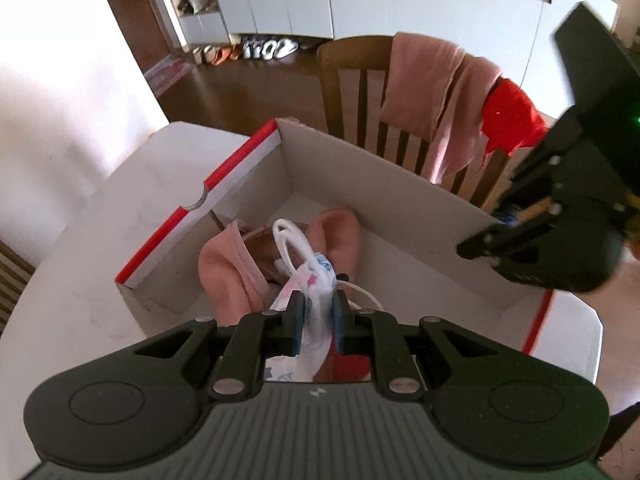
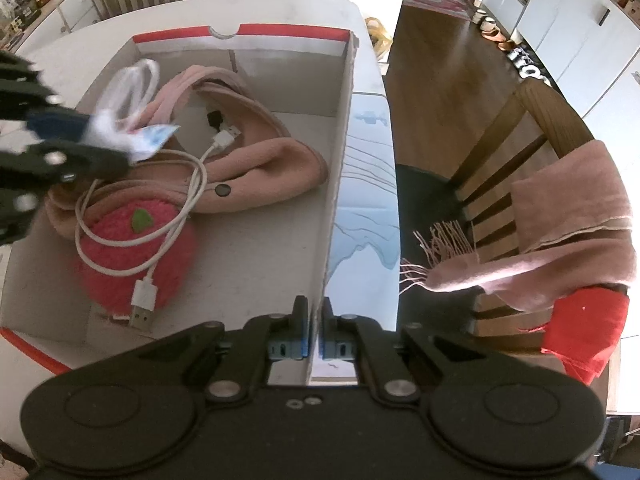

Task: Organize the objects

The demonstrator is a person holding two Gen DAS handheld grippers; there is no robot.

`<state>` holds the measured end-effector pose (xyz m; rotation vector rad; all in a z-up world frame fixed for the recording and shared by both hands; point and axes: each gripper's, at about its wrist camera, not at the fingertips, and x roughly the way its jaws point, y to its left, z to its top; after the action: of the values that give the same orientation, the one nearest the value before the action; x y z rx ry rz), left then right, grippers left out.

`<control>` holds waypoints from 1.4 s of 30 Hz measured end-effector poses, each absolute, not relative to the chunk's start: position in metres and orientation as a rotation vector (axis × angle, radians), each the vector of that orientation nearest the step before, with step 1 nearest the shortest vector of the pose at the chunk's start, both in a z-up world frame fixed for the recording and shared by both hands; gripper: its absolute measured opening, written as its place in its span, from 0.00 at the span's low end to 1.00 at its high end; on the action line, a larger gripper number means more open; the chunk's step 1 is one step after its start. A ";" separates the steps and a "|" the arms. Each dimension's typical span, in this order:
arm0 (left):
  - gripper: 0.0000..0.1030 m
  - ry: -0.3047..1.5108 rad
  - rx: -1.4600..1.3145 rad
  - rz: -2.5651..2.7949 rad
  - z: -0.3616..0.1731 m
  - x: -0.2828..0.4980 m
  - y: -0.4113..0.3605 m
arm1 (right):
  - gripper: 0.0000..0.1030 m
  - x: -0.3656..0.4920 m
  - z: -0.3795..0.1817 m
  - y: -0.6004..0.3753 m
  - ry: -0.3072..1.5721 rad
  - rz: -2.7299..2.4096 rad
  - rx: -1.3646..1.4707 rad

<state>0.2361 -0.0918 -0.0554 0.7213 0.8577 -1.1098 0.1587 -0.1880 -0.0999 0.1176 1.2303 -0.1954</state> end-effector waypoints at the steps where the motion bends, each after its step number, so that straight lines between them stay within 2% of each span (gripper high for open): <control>1: 0.13 0.864 0.722 -1.106 -0.059 0.238 -0.095 | 0.03 0.159 -0.100 -0.188 1.231 -0.192 0.115; 16: 0.15 0.979 0.705 -1.051 -0.094 0.243 -0.109 | 0.03 0.157 -0.101 -0.190 1.230 -0.165 0.106; 19: 0.29 0.972 0.696 -1.039 -0.093 0.240 -0.107 | 0.03 0.157 -0.101 -0.190 1.230 -0.160 0.102; 20: 0.40 0.966 0.692 -1.038 -0.092 0.239 -0.106 | 0.03 0.157 -0.101 -0.190 1.231 -0.157 0.100; 21: 0.59 0.959 0.687 -1.037 -0.091 0.238 -0.105 | 0.03 0.157 -0.101 -0.190 1.231 -0.153 0.097; 23: 0.73 0.945 0.660 -1.043 -0.086 0.236 -0.102 | 0.04 0.157 -0.101 -0.190 1.231 -0.147 0.094; 42: 0.73 0.876 0.463 -0.883 -0.023 0.219 -0.014 | 0.04 0.151 -0.099 -0.198 1.223 -0.102 0.067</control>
<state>0.2187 -0.0142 -0.0230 0.4631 0.8757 -0.8826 0.1511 -0.1982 -0.0993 0.0670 1.2226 -0.1023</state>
